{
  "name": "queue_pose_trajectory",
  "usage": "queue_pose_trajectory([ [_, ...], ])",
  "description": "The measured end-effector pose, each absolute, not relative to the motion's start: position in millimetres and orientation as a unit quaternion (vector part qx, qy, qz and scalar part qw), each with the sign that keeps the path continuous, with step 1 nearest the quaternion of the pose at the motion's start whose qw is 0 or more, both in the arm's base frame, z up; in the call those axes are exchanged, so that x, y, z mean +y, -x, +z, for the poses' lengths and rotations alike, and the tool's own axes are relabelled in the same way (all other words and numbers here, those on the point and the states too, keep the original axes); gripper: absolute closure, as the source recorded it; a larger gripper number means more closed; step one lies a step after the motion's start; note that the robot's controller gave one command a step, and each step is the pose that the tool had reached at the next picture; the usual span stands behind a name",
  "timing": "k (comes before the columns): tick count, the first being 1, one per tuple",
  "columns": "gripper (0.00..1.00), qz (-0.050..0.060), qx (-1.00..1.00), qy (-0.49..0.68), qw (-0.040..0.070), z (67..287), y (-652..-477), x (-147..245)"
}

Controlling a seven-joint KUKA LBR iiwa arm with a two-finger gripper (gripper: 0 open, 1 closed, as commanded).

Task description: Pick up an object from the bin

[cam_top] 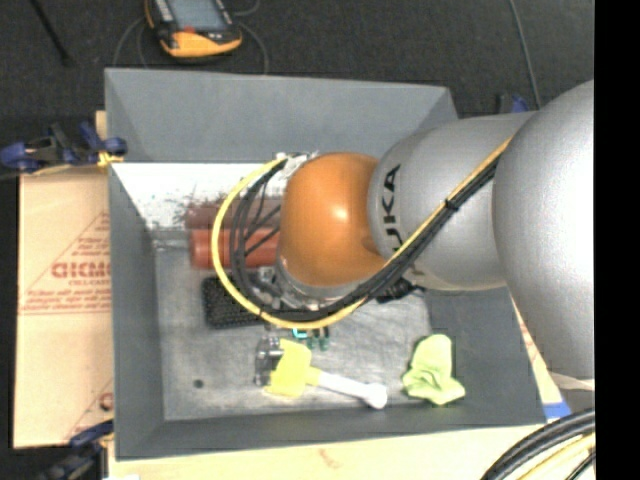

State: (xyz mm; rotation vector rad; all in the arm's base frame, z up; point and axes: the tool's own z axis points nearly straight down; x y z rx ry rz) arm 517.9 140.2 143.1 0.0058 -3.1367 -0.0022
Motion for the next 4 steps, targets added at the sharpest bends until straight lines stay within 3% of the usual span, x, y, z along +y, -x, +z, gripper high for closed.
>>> queue_pose_trajectory([
  [1, 0.00, -0.001, -1.000, 0.000, -0.001, 146, -519.9, 140],
  [2, 0.00, -0.003, -1.000, 0.023, -0.003, 125, -518.7, 107],
  [3, 0.00, 0.001, -1.000, 0.023, -0.001, 101, -499.0, 80],
  [4, 1.00, 0.000, -0.999, 0.045, -0.001, 79, -509.5, 31],
])
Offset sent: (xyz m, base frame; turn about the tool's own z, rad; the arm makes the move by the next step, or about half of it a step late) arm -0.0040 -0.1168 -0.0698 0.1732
